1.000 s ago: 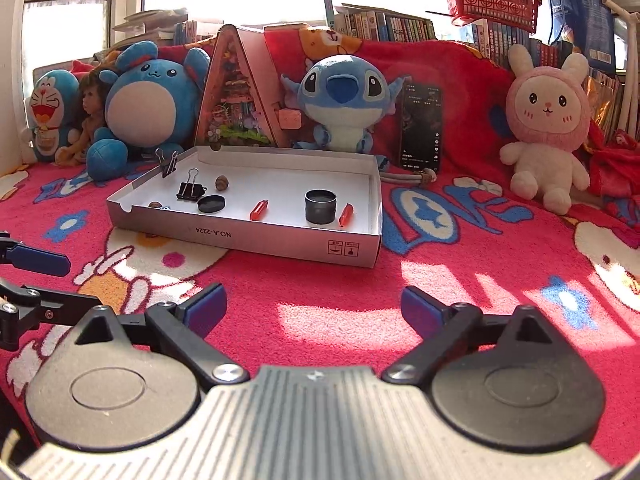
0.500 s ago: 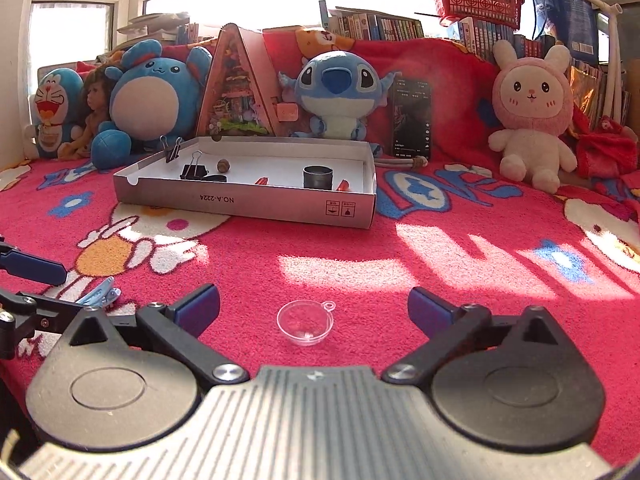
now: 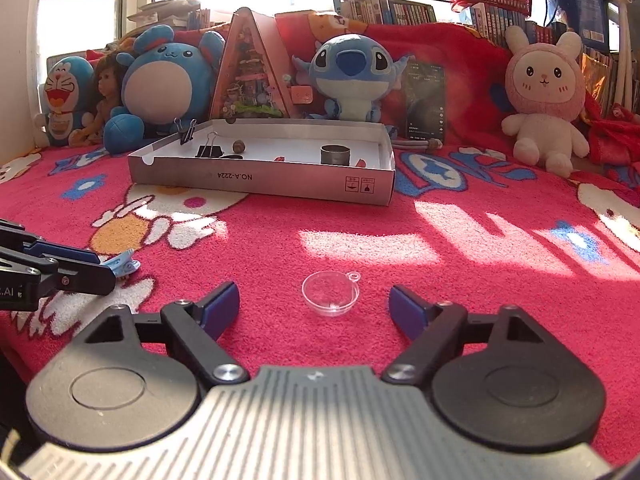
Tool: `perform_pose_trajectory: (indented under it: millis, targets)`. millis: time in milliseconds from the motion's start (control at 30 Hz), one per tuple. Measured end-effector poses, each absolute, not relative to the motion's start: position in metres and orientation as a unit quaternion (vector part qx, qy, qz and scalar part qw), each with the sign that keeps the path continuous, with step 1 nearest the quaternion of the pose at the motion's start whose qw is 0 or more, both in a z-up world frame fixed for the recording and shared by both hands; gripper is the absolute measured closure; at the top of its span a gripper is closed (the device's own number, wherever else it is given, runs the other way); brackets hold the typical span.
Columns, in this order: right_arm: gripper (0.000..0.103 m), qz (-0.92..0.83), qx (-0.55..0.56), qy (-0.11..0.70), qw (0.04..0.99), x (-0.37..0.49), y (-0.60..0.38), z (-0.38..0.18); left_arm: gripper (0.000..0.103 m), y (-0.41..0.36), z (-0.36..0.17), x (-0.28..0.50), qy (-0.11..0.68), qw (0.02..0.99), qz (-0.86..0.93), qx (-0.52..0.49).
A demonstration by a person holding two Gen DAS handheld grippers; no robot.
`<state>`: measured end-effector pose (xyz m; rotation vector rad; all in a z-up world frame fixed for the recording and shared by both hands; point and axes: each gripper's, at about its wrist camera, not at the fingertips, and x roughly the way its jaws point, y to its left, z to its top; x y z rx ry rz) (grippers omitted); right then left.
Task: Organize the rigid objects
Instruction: 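Grasp a blue plastic clip with the left tool while the right tool grasps the clear cup, then carry the blue clip with the left tool while the right tool carries the cup to the box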
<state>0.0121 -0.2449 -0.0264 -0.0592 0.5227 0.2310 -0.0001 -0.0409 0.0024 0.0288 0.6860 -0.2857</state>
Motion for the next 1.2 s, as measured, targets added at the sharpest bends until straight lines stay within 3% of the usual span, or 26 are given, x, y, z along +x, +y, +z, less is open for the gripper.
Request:
perform_pose_trajectory:
  millis: [67, 133, 267, 1200]
  targets:
    - [0.029, 0.115, -0.035, 0.253, 0.96, 0.01, -0.243, -0.025, 0.087, -0.04, 0.003, 0.001, 0.333, 0.933, -0.138, 0.012]
    - [0.052, 0.114, -0.036, 0.251, 0.961, 0.009, -0.241, -0.024, 0.087, -0.039, 0.004, 0.002, 0.331, 0.934, -0.134, 0.007]
    - [0.07, 0.106, -0.035, 0.255, 0.961, 0.011, -0.241, -0.024, 0.088, -0.038, 0.006, 0.005, 0.328, 0.936, -0.126, 0.001]
    - [0.071, 0.108, -0.001, 0.253, 0.962, 0.037, -0.23, -0.009, 0.089, -0.016, 0.022, 0.03, 0.301, 0.95, -0.076, -0.03]
